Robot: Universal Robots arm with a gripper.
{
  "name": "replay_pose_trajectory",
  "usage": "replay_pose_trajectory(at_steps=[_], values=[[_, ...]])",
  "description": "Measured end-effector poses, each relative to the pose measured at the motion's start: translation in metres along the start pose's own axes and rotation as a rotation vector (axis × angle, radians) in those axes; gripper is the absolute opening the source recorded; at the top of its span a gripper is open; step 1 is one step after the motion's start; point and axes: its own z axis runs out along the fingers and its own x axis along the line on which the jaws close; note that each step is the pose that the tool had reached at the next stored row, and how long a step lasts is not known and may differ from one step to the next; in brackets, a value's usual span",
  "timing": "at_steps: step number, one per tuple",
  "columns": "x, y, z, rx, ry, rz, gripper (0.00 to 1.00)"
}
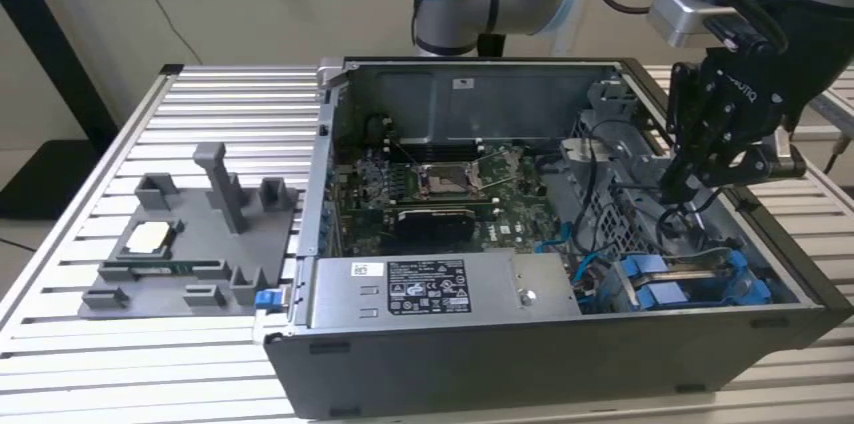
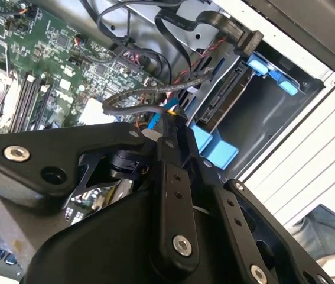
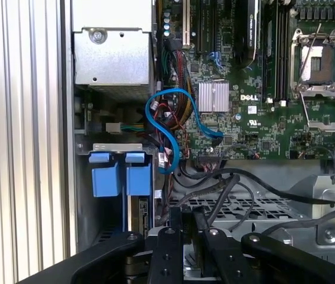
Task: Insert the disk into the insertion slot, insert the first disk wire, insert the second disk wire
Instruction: 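Insert the first disk wire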
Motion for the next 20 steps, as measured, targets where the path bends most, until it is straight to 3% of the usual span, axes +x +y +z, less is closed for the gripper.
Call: replay_pose_trajectory(at_steps=[2, 14, 20], values=[[0.0001, -0.0001, 0.0007, 0.0000, 0.0035, 0.000, 0.19], [0.0004, -0.0057, 0.0117, 0.0010, 0.0533, 0.000, 0.19], [0.0004, -0.0062, 0.0119, 0.0009, 0.0537, 0.000, 0.19]])
